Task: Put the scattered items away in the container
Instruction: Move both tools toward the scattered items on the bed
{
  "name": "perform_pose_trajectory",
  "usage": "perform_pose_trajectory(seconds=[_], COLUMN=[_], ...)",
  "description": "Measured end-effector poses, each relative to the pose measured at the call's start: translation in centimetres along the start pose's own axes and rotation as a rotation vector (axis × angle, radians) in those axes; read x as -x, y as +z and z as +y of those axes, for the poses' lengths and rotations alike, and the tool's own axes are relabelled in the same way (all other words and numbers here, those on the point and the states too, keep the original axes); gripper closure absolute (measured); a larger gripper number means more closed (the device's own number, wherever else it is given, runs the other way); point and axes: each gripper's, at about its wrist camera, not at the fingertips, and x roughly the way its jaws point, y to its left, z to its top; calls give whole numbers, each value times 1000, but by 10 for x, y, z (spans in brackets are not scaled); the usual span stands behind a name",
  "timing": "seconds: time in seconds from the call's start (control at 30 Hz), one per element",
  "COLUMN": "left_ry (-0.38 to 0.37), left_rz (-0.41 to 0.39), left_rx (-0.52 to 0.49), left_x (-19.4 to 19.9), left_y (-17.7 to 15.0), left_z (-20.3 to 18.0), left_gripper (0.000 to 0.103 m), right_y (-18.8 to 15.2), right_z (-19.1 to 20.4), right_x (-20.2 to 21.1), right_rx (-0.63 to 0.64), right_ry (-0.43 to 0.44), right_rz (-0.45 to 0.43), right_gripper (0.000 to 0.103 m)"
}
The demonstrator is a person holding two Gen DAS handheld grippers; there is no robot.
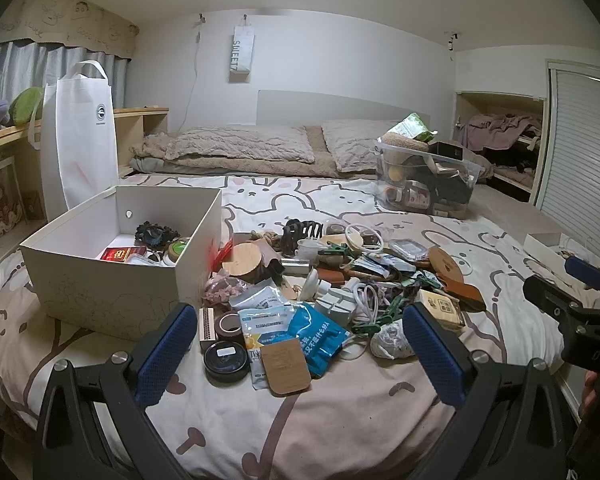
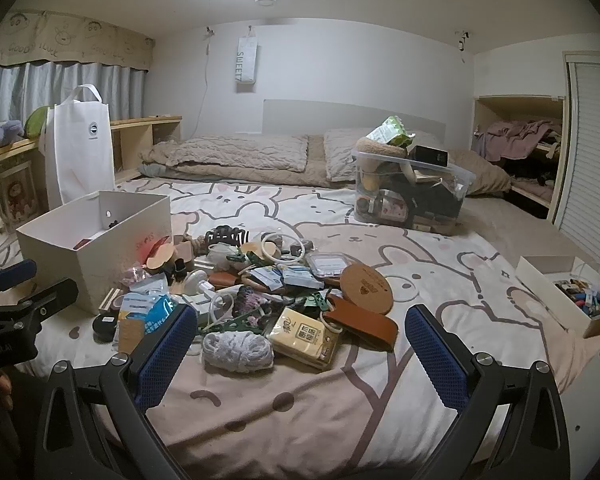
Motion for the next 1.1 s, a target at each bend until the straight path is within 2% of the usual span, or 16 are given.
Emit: perform_pose_trajectory(seconds=[0.57, 1.1], left_ry=[-8, 23], left_rz=[4, 143], left_rx=[28, 43], left_x=[-4, -52], left_y=[-5, -32], left_z=[4, 14], left_gripper=[0, 0], right_y=[-1, -21], right_z=[5, 10], right_x=[-5, -48], right_rx=[-2, -40], right_ry=[8, 72], right_rz=[20, 136], right_gripper=[0, 0])
